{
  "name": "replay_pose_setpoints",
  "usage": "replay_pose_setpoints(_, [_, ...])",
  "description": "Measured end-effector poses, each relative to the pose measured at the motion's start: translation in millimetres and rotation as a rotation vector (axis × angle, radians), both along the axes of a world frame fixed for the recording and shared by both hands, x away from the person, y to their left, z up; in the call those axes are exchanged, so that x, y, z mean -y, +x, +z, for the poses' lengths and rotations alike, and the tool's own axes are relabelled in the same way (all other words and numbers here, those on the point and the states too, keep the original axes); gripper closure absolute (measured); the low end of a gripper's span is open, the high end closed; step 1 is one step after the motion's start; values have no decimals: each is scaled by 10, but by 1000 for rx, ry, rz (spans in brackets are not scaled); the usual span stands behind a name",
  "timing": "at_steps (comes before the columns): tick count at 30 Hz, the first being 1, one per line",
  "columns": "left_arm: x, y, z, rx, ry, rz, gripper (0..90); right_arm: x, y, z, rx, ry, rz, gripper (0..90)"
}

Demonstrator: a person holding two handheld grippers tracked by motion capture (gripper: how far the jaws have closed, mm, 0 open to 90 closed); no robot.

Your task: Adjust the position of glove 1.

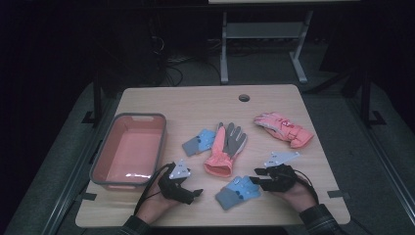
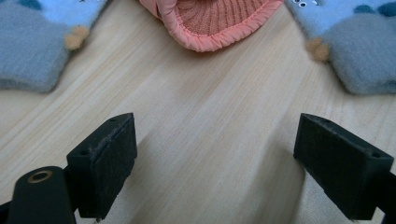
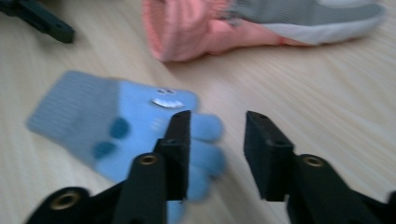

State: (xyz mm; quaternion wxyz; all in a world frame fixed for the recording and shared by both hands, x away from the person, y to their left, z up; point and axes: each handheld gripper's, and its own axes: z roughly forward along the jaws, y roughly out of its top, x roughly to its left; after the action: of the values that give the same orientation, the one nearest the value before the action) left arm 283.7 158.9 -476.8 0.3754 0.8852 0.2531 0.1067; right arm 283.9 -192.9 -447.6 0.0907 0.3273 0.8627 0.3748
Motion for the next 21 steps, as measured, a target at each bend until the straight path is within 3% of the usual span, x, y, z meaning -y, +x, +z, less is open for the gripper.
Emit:
replay_pose_setpoints(8, [12,0,3,-4,2,8,126,379,52,-148,47,-28,-88,315])
replay_pose_setpoints(13, [33,9,27,-15,23,19,134,507,126,-222,41,-6,-121,202])
replay_pose_setpoints(18, [77,10,74,-56,28,23,143,528,168,-281,37,-17,-140,149])
replay_pose_setpoints(21, [96,9,138,-59,8,32,143,515,182,-321,38,-39,-151,136])
